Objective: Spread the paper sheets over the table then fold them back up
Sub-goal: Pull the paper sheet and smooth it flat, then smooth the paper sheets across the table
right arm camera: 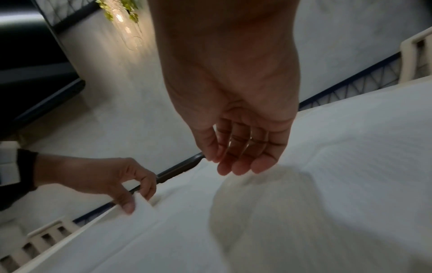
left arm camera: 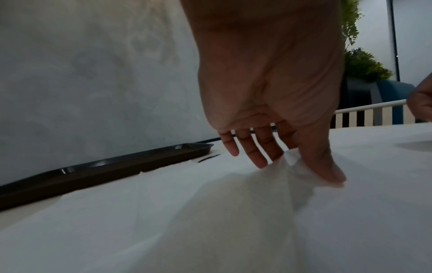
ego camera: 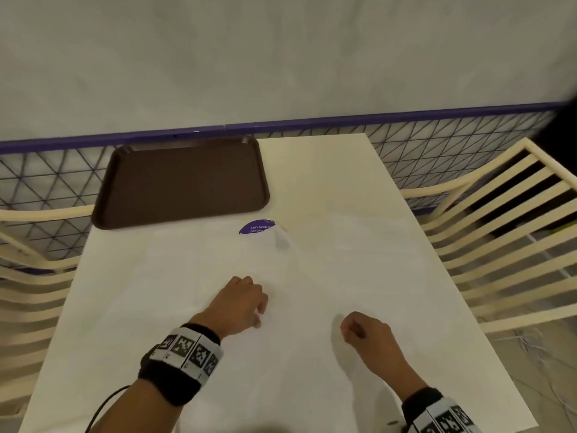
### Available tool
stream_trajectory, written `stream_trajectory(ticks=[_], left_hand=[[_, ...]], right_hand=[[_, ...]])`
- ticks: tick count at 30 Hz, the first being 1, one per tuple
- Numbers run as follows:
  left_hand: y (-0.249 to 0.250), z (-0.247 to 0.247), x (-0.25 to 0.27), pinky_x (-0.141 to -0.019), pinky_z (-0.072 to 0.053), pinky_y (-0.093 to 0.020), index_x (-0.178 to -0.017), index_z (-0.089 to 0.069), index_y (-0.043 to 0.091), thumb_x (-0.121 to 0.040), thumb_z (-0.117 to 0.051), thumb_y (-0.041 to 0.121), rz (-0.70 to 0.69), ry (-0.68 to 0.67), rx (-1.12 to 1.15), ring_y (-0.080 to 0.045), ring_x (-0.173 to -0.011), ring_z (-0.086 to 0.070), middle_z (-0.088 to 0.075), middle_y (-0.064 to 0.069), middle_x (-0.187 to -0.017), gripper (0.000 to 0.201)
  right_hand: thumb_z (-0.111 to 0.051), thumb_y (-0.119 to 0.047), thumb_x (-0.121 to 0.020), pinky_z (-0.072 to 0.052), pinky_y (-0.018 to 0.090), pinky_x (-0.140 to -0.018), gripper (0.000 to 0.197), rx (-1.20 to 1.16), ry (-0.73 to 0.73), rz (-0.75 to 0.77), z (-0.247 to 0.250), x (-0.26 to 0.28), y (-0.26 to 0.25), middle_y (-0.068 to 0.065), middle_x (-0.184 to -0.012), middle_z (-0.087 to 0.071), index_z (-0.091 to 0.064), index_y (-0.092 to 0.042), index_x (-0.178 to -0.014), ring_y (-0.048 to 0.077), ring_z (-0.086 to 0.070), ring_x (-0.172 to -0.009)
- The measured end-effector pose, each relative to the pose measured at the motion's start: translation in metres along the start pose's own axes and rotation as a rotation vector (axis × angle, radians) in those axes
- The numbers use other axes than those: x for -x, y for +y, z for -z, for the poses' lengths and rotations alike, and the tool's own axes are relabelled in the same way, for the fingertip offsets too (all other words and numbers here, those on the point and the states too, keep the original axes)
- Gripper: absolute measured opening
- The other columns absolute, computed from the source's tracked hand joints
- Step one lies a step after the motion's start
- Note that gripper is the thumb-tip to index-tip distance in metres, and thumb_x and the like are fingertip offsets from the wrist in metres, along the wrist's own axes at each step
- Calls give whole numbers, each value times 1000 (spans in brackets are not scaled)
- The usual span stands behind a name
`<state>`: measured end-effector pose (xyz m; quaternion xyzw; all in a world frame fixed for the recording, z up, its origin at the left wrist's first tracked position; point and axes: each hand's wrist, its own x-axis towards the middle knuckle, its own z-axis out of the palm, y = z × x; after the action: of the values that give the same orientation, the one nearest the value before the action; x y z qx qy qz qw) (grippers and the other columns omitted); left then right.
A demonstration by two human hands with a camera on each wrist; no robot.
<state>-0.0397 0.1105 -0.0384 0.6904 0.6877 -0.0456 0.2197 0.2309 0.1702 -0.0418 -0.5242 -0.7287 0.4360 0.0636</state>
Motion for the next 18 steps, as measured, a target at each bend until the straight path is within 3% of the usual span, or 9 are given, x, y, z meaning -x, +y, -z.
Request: stream_trajectory(ticks=[3,5,6,8,11,13,14,16,18], left_hand=[[3,15,7,-92,-37,-26,-90,-59,33,-80,-66,40,36,73,171,-17,-98,-48,-53,8,-92,14],[8,30,17,-90,-41,-30,-81,-53,40,-80,-66,41,66,129,299,-17,-97,-48,-56,8,-92,13],[12,37,23,-88,-42,-30,-78,-51,42,-81,-66,40,68,166,373,-16,-97,-48,-57,8,-92,15],[18,50,37,-85,-43,-30,-74,-53,43,-82,-66,36,81,257,524,-13,-94,-50,-60,11,-89,17],[20,62,58,-91,-35,-27,-81,-55,47,-79,-66,44,135,352,576,-10,-100,-48,-61,17,-92,11],[23,67,72,-91,-24,-19,-88,-56,50,-66,-68,60,153,338,515,-4,-105,-41,-60,19,-98,27],[27,70,77,-90,-26,-18,-90,-58,51,-61,-68,64,158,324,515,-3,-104,-42,-60,20,-98,34],[37,77,85,-84,-43,-24,-89,-65,39,-66,-73,51,161,332,601,-6,-93,-53,-65,15,-89,27],[43,82,94,-72,-50,-33,-79,-67,23,-76,-72,32,194,425,725,-10,-74,-59,-67,5,-77,11]], right_hand=[[-71,-18,-79,-39,13,-73,26,-48,-53,96,-9,0,-24,-14,-89,-62,-57,-36,-91,-6,-54,-78],[-77,-31,-73,-35,11,-85,60,-91,-164,137,-18,-1,-49,-19,-115,-54,-46,-35,-123,-6,-48,-100],[-79,-34,-70,-34,10,-87,72,-109,-221,140,-20,-1,-65,-22,-120,-49,-39,-35,-130,-5,-45,-105],[-80,-33,-69,-41,14,-80,61,-167,-259,166,-22,-4,-91,-22,-110,-55,-49,-32,-122,-3,-52,-96],[-77,-20,-71,-51,36,-77,25,-287,-264,182,-17,-7,-118,-7,-87,-68,-69,-18,-94,11,-63,-80],[-75,-16,-73,-47,30,-68,16,-293,-340,213,-12,-5,-130,-4,-78,-65,-71,-12,-88,12,-60,-71],[-75,-16,-74,-41,27,-62,14,-259,-379,241,-10,-2,-136,-2,-73,-61,-69,-7,-84,12,-55,-65],[-75,-14,-74,-36,23,-57,16,-185,-433,280,-4,2,-146,1,-66,-55,-65,-2,-79,12,-48,-59],[-76,-13,-72,-47,26,-61,17,-128,-467,257,1,5,-148,5,-72,-64,-66,-4,-82,16,-60,-63]])
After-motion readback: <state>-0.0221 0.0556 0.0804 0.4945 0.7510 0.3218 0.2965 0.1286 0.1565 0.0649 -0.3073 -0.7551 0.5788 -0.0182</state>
